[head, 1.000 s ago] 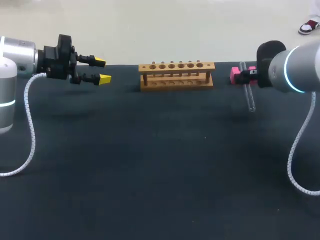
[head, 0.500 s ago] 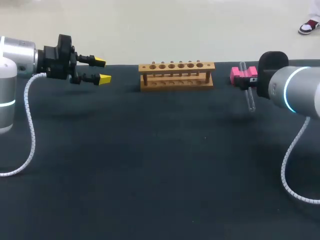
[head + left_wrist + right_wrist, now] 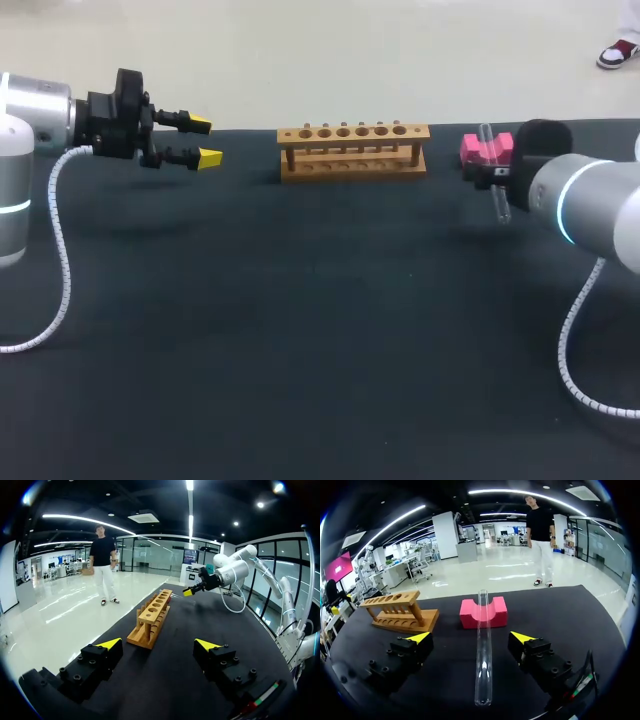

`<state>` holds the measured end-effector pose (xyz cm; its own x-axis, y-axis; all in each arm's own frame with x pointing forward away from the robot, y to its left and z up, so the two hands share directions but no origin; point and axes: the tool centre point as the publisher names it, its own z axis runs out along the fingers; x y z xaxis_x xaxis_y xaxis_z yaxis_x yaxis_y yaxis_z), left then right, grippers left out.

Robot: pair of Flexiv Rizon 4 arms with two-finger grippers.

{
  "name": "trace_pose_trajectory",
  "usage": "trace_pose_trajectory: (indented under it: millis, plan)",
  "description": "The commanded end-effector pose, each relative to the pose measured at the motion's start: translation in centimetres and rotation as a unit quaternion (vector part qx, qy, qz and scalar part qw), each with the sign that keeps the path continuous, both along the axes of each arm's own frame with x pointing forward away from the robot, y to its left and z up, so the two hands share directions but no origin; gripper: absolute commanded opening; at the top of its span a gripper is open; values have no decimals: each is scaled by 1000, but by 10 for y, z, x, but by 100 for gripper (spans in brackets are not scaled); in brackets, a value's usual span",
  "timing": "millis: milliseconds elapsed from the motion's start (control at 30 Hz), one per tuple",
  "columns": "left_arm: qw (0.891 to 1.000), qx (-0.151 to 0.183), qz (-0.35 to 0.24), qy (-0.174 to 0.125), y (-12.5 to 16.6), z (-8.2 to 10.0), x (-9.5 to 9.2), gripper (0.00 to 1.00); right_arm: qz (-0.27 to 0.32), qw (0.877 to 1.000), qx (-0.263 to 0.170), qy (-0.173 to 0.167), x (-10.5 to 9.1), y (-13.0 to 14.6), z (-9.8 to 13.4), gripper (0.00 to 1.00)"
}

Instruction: Grasp the test tube, adjust it, and insert it.

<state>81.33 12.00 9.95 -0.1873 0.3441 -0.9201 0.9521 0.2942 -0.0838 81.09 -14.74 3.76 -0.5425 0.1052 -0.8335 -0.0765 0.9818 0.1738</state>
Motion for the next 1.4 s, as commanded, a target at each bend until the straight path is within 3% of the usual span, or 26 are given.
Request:
trace_pose_trajectory:
  millis: [33,900,1100,1400]
  plan:
    - [1000,-2,0,-2,1,-1,-1,100,-34,956,36,-288,4,-2,-10,100]
    - [1000,-2,0,-2,1,-1,-1,100,-24,960,21,-279,10,-9,-30,100]
    - [1000,-2,0,-2,1,-1,-1,100,-18,962,16,-274,11,-8,-34,91]
    - [1000,-2,0,-2,1,-1,-1,100,-13,963,15,-267,14,-8,-40,85]
